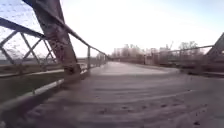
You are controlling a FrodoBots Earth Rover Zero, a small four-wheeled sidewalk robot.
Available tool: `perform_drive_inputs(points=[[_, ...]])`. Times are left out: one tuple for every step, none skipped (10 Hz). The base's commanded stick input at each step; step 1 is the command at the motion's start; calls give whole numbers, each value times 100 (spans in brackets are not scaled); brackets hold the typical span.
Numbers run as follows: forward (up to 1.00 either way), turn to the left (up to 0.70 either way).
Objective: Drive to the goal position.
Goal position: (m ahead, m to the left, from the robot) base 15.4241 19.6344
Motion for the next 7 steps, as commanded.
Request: perform_drive_inputs(points=[[100,0],[100,0],[100,0],[100,0],[100,0],[100,0],[100,0]])
